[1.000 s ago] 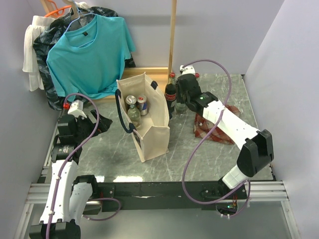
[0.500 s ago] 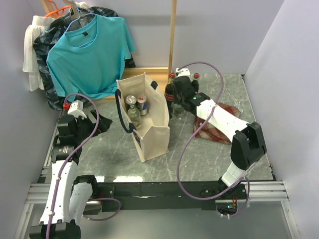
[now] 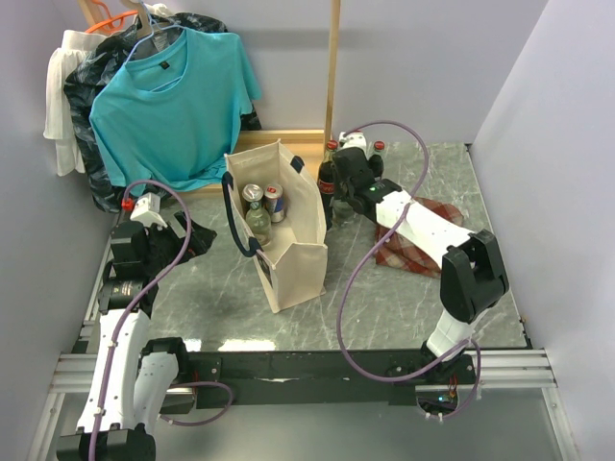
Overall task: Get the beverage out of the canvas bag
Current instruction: Place the drink at the center of the board.
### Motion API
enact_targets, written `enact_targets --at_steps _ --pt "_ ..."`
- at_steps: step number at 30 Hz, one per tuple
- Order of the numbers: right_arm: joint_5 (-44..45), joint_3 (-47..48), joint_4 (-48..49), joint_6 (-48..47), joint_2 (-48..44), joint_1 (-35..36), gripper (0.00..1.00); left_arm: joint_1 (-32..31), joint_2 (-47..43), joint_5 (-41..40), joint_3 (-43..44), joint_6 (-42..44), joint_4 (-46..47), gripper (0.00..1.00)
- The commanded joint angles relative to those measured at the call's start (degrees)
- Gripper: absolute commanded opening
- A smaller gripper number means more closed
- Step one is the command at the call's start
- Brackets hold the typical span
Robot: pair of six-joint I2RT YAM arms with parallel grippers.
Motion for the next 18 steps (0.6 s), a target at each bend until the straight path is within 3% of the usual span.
enact_targets --at_steps 1,18 --pt "2.98 1.13 9.18 1.48 -1.12 -0.88 0.0 -0.22 -0.68 0.25 1.13 -0.38 1.86 0.96" --pt "3.77 0.16 12.07 3.86 1.6 -2.28 0.0 -0.22 -0.51 -0.1 1.13 -0.47 1.78 0.96"
